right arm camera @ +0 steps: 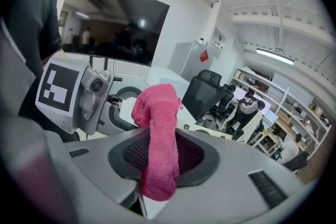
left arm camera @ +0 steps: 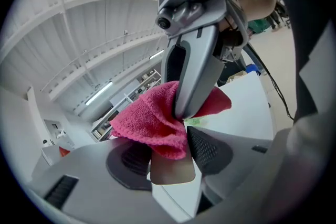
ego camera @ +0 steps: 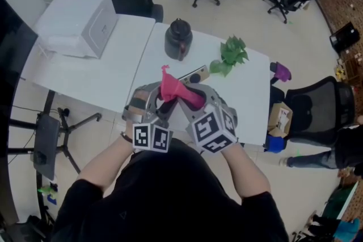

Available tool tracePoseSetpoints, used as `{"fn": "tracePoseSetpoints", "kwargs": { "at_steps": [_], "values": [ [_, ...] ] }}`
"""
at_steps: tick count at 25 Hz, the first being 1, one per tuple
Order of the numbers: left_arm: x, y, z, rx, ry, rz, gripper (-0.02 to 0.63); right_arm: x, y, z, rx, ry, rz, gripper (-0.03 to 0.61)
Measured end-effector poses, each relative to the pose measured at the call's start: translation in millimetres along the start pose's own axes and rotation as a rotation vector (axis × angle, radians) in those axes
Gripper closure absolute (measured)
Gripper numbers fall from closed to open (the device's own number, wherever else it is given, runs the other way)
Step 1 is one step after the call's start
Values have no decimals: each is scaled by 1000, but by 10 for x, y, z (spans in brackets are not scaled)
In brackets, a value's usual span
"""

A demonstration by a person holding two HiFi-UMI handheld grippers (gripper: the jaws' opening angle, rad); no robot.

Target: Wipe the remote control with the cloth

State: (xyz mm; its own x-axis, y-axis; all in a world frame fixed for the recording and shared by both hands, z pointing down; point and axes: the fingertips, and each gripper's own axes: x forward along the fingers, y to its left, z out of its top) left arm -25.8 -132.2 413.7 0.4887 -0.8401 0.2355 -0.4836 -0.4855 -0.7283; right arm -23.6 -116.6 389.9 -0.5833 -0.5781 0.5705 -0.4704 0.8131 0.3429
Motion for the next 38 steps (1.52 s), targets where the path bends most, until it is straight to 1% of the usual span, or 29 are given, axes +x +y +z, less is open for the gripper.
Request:
{"fn": "tracePoseSetpoints", "kwargs": {
  "at_steps": [3, 15, 17, 18, 19, 21, 24, 27, 29, 32, 34, 36, 38],
  "values": [
    [-16, 3, 33, 7, -16, 1, 403, -73, -107, -9, 0, -6, -35, 462],
    [-76, -36, 93, 19, -45, -3, 403, -436, -808, -308, 113, 11, -231, 462],
    [-85, -26, 92, -10, -52, -11, 403, -494, -880, -297, 123, -2, -252, 462],
    [-84, -21, 78, -55, -55, -22, 403, -524, -903, -268, 128, -24, -256, 462],
    [-79, -7, 60, -122, -61, -38, 403, -554, -919, -222, 136, -65, -252, 462],
    [-59, 58, 37, -297, -87, -79, 403, -628, -931, -98, 182, -190, -223, 462],
    [-46, 193, 91, -579, -165, -149, 403, -791, -930, 3, 325, -344, -188, 462],
    [-43, 264, 134, -870, -249, -256, 403, -885, -904, 20, 417, -471, -174, 462],
    [-37, 320, 150, -1075, -328, -335, 403, -876, -846, 8, 476, -539, -141, 462],
    [-60, 429, 172, -1397, -490, -457, 403, -788, -689, -46, 558, -601, -67, 462],
    [-90, 506, 198, -1588, -596, -539, 403, -689, -542, -92, 603, -616, 6, 462],
    [-129, 581, 231, -1717, -682, -609, 403, -574, -362, -113, 636, -617, 98, 462],
    [-168, 637, 266, -1803, -753, -666, 403, -471, -194, -103, 648, -610, 176, 462]
  ]
}}
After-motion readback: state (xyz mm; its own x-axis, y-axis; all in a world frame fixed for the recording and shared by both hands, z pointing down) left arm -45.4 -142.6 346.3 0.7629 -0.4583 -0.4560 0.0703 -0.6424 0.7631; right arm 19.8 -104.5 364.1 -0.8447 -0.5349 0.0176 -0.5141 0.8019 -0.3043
